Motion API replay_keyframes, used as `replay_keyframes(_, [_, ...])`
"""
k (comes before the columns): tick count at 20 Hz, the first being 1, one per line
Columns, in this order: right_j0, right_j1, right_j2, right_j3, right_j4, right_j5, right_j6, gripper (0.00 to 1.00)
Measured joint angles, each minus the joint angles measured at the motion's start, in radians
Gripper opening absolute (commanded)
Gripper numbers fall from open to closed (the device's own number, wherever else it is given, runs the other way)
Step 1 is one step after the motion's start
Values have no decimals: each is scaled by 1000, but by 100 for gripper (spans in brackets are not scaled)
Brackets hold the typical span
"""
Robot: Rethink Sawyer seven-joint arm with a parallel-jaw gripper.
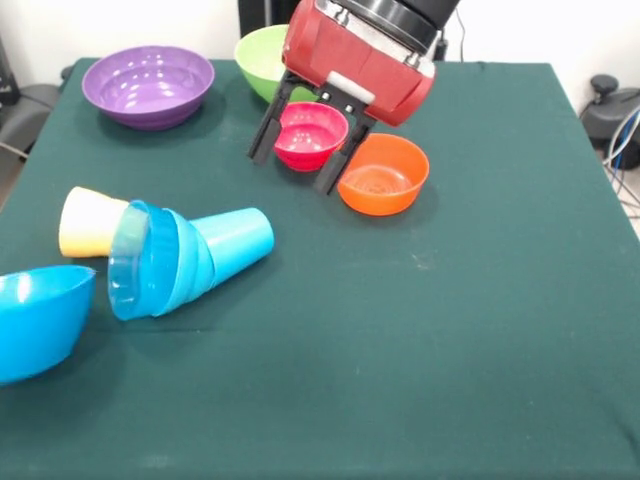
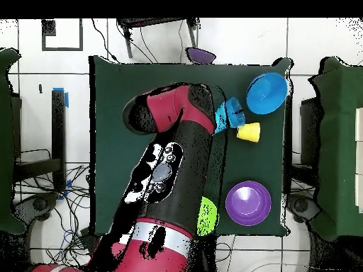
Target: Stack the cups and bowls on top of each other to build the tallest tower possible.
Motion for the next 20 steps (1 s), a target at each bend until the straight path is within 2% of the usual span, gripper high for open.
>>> replay_keyframes(20, [-7,-5,9,2,0,-45,0,100])
